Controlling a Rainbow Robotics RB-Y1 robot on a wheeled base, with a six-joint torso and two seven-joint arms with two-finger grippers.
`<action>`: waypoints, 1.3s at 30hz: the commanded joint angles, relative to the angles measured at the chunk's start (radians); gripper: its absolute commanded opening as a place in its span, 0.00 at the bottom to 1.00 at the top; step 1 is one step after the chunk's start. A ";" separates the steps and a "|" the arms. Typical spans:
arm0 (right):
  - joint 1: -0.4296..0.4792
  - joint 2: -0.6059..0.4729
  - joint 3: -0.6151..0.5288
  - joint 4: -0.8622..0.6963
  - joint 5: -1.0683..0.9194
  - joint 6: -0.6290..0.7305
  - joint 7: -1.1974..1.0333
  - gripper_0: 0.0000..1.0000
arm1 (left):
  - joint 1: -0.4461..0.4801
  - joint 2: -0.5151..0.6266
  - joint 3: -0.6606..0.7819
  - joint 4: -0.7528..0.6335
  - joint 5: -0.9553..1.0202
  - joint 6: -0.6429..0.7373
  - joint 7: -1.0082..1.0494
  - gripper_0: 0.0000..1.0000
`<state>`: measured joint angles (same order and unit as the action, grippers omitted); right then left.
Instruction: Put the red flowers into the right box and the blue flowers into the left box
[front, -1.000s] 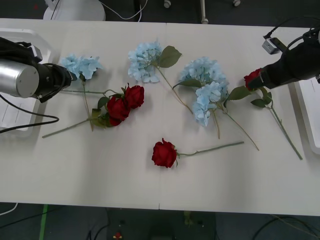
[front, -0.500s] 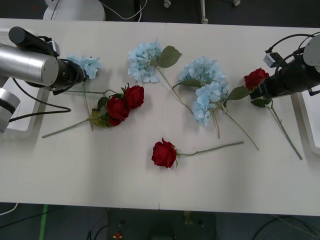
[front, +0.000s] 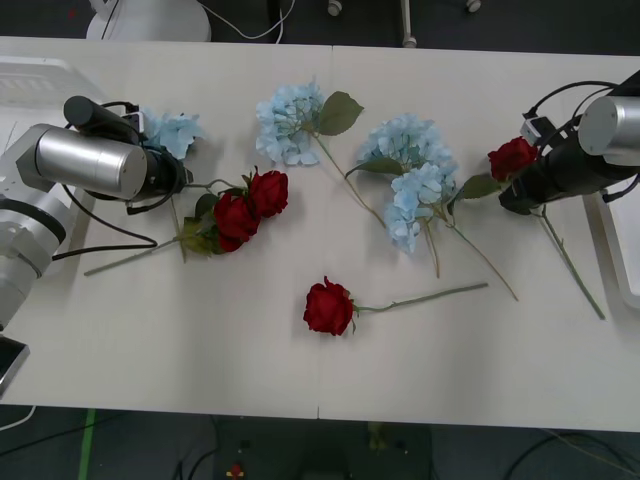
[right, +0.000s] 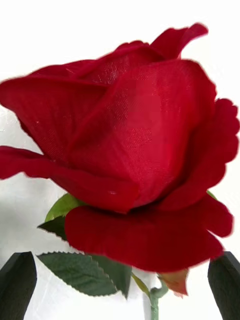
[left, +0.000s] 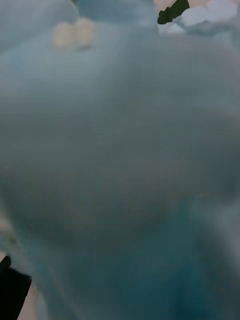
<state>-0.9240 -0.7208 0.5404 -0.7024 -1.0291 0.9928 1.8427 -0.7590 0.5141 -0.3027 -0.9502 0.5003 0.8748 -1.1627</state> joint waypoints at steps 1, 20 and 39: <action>-0.050 0.031 -0.019 0.032 0.018 -0.008 -0.050 0.99 | -0.082 -0.022 -0.010 0.025 -0.012 -0.026 -0.091 1.00; -0.052 0.064 -0.019 0.086 0.040 -0.011 -0.073 0.68 | -0.097 -0.028 -0.029 0.028 -0.094 -0.046 -0.158 1.00; -0.055 0.073 -0.019 0.089 0.037 -0.017 -0.082 0.00 | -0.039 -0.052 -0.030 0.042 -0.123 -0.092 -0.199 0.84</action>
<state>-0.9248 -0.6706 0.5404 -0.6166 -0.9972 0.9843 1.8068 -0.7986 0.4769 -0.3213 -0.9000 0.3894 0.8025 -1.2971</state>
